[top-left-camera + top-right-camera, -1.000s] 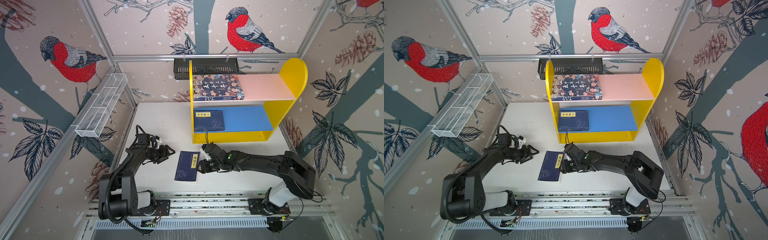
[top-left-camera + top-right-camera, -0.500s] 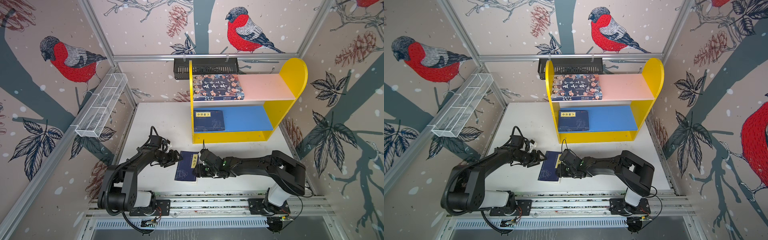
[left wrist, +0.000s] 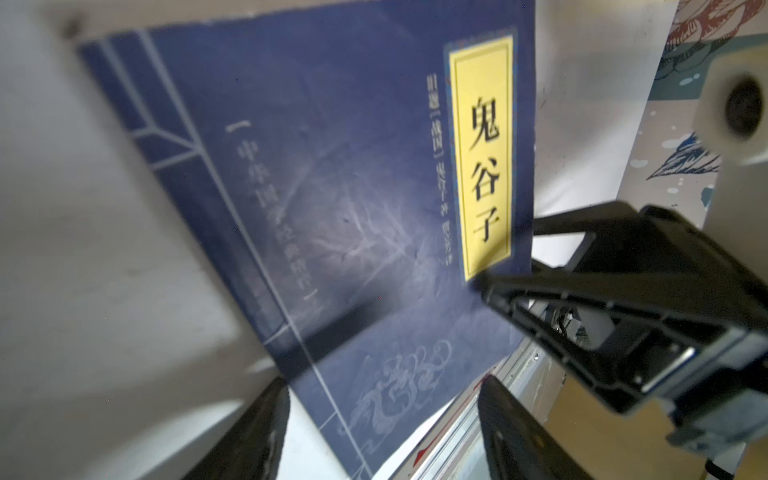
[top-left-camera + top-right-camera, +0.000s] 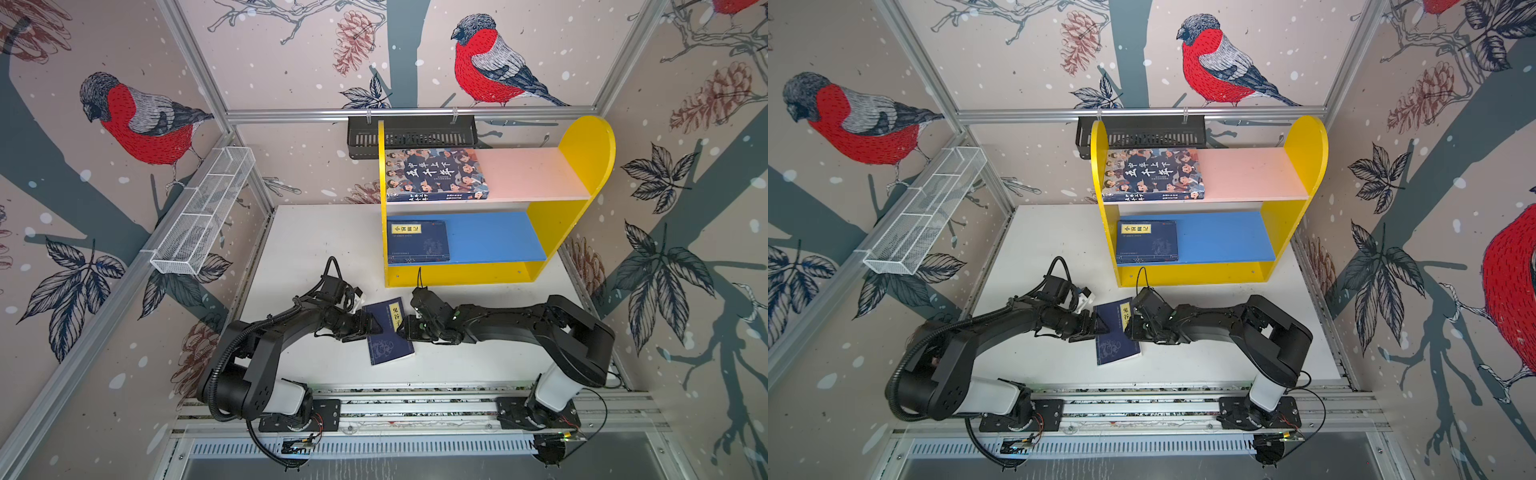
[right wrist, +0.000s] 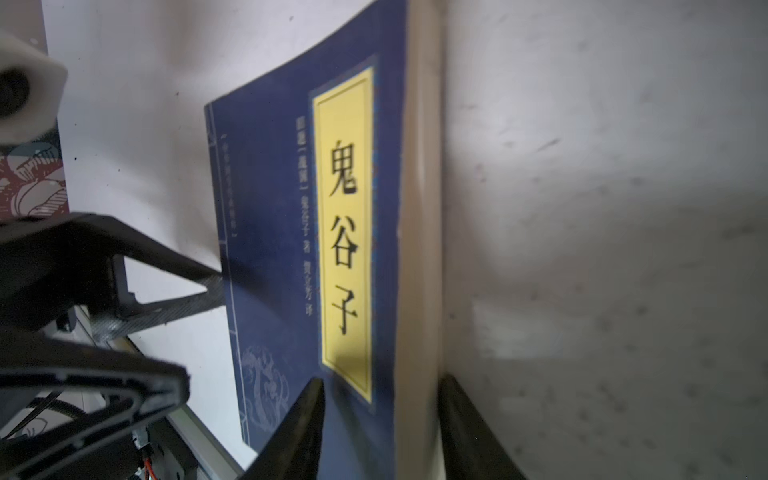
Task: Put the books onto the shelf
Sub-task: 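Hold the book upright between both grippers, squaring it on the table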
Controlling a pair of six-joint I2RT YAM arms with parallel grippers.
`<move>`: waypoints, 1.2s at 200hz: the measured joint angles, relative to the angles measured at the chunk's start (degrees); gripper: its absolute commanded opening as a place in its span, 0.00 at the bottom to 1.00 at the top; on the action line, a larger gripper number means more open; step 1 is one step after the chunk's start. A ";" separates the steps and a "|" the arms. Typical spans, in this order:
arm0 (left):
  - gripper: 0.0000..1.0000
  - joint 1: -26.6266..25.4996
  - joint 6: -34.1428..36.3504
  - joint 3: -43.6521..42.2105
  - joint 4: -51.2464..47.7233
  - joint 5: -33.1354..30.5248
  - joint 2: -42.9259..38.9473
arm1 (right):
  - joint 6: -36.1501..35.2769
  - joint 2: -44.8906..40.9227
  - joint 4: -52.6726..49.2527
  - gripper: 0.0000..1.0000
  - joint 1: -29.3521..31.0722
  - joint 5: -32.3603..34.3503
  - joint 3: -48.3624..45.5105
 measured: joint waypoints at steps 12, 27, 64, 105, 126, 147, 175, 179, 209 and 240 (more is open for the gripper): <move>0.73 -0.09 0.02 0.17 0.26 0.55 0.44 | -1.62 -1.33 -0.66 0.52 -1.31 -0.09 -1.14; 0.73 -0.09 0.11 1.42 -0.39 -0.13 1.05 | -3.72 -3.54 -2.01 0.53 -3.15 -0.70 -2.80; 0.73 -0.09 0.17 3.58 -1.33 -2.21 1.11 | -9.14 -10.21 -4.92 0.54 -6.95 -4.13 -5.44; 0.73 -0.09 -1.53 0.31 -1.92 -6.34 -5.66 | -12.39 -12.76 -5.66 0.55 -9.27 -9.60 -5.27; 0.73 -0.09 -1.53 0.00 -1.18 -7.43 -6.84 | -13.20 -12.31 -5.51 0.55 -9.29 -11.87 -4.87; 0.73 -0.09 -1.79 -0.33 -1.09 -8.48 -5.44 | -13.20 -10.36 -4.90 0.55 -9.22 -13.20 -4.42; 0.73 -0.07 -1.92 -0.35 -0.31 -8.28 -3.04 | -13.18 -8.17 -4.44 0.55 -8.72 -13.90 -3.69; 0.73 -0.07 -1.92 -0.33 -0.09 -8.02 -2.84 | -13.18 -7.93 -4.44 0.55 -8.66 -13.99 -3.69; 0.70 -0.07 -1.90 -0.72 3.37 -4.52 -0.72 | -12.96 -6.14 -4.02 0.55 -8.24 -14.56 -3.69; 0.69 -0.07 -1.70 -1.22 7.17 -0.44 1.42 | -11.72 -3.80 -2.64 0.54 -7.52 -15.21 -3.69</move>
